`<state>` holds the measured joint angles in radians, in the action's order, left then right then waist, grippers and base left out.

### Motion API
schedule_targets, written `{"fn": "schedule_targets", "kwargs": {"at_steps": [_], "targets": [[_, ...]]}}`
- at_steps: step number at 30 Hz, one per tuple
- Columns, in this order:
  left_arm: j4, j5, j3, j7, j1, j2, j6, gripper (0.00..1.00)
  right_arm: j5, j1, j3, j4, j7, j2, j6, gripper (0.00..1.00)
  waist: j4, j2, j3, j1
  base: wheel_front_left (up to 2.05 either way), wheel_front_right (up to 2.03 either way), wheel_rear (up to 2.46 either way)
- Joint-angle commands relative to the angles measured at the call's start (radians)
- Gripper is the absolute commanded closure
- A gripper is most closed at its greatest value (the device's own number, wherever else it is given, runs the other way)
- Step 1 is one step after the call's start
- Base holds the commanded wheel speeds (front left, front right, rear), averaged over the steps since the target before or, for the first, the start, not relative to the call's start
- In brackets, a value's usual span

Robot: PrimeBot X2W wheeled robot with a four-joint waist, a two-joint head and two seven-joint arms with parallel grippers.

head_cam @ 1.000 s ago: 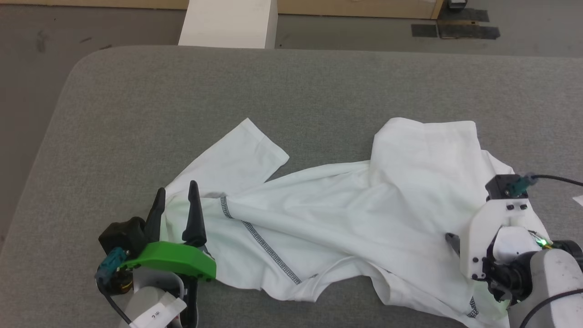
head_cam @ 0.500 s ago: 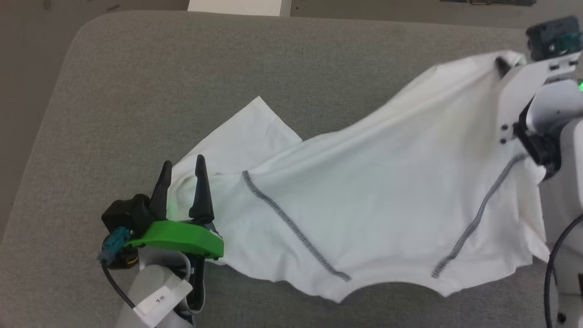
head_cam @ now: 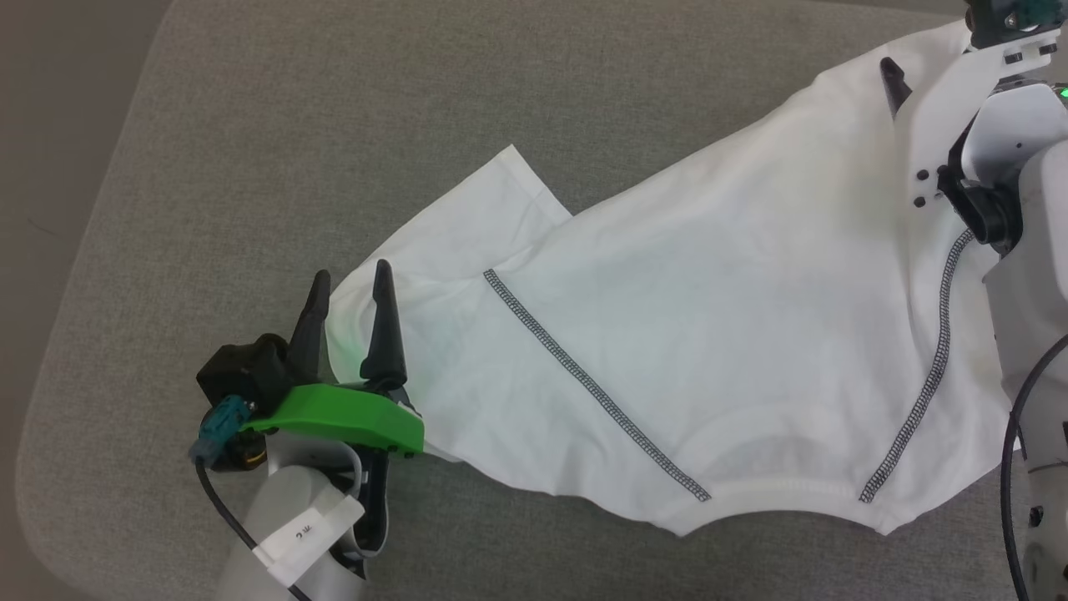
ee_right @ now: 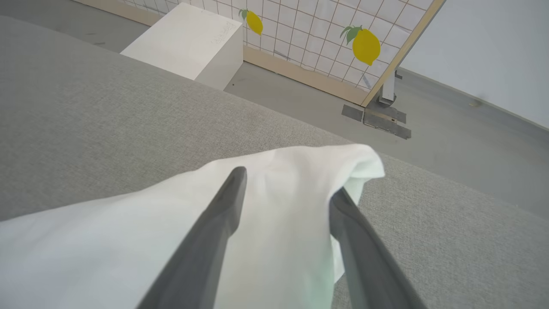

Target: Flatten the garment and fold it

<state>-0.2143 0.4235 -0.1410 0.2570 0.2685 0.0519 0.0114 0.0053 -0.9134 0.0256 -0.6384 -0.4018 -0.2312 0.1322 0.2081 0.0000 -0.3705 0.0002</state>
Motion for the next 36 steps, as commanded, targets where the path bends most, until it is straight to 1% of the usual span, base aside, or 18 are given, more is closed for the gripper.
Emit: {"fn": "schedule_targets", "kwargs": {"at_steps": [1,4,6,10,13,16,20,24,26,28,30,31,36], "targets": [[0.001,0.002,0.008,0.005,0.003,-0.002,0.009,0.0,0.02,0.014,-0.006,0.003,0.03,-0.001,-0.002,0.0,-0.014,0.0,0.018,-0.0002,0.0,0.0,0.0],[-0.005,-0.007,0.024,0.005,-0.015,-0.002,0.01,0.0,0.062,0.07,-0.021,0.037,0.094,0.001,-0.002,0.0,-0.033,0.0,0.05,-0.0002,0.0,0.0,0.0],[-0.009,-0.014,0.033,0.005,-0.029,-0.002,0.008,0.0,0.096,0.13,-0.03,0.086,0.15,0.005,-0.002,0.0,-0.047,0.0,0.077,-0.0002,0.0,0.0,0.0],[-0.02,-0.027,0.05,0.005,-0.062,-0.002,0.004,0.0,0.151,0.302,-0.041,0.236,0.263,0.02,-0.002,0.0,-0.078,0.0,0.132,-0.0002,0.0,0.0,0.0],[-0.033,-0.039,0.055,0.005,-0.093,0.006,0.003,0.0,0.181,0.46,-0.057,0.367,0.348,0.051,-0.002,0.0,-0.105,0.0,0.176,-0.0002,0.0,0.0,0.0],[-0.04,-0.045,0.053,-0.009,-0.127,0.02,0.007,0.0,0.186,0.598,-0.082,0.462,0.397,0.091,-0.002,0.0,-0.132,0.0,0.213,-0.0002,0.0,0.0,0.0],[-0.029,-0.042,0.033,-0.081,-0.178,0.038,0.003,0.0,0.181,0.749,-0.117,0.542,0.417,0.138,-0.002,0.0,-0.155,0.0,0.256,-0.0002,0.0,0.0,0.0],[-0.016,-0.023,0.006,-0.218,-0.231,0.042,0.01,0.0,0.183,0.858,-0.152,0.594,0.407,0.169,-0.002,0.0,-0.161,0.0,0.287,-0.0002,0.0,0.0,0.0],[-0.003,-0.009,-0.004,-0.297,-0.253,0.04,0.024,0.0,0.19,0.892,-0.162,0.617,0.4,0.176,-0.002,0.0,-0.163,0.0,0.294,-0.0002,0.0,0.0,0.0],[0.012,0.003,-0.004,-0.36,-0.268,0.038,0.049,0.0,0.194,0.915,-0.165,0.638,0.396,0.179,-0.002,0.0,-0.166,0.0,0.297,-0.0002,0.0,0.0,0.0],[0.022,0.015,0.004,-0.405,-0.274,0.035,0.079,0.0,0.199,0.93,-0.163,0.654,0.389,0.18,-0.002,0.0,-0.169,0.0,0.297,-0.0002,0.0,0.0,0.0],[0.021,0.02,0.011,-0.428,-0.274,0.033,0.101,0.0,0.205,0.935,-0.162,0.661,0.387,0.18,-0.002,0.0,-0.172,0.0,0.296,-0.0002,0.0,0.0,0.0],[-0.01,-0.001,0.028,-0.51,-0.252,0.042,0.191,0.0,0.222,0.938,-0.15,0.68,0.381,0.181,-0.002,0.0,-0.193,0.0,0.285,-0.0002,0.0,0.0,0.0]]}}
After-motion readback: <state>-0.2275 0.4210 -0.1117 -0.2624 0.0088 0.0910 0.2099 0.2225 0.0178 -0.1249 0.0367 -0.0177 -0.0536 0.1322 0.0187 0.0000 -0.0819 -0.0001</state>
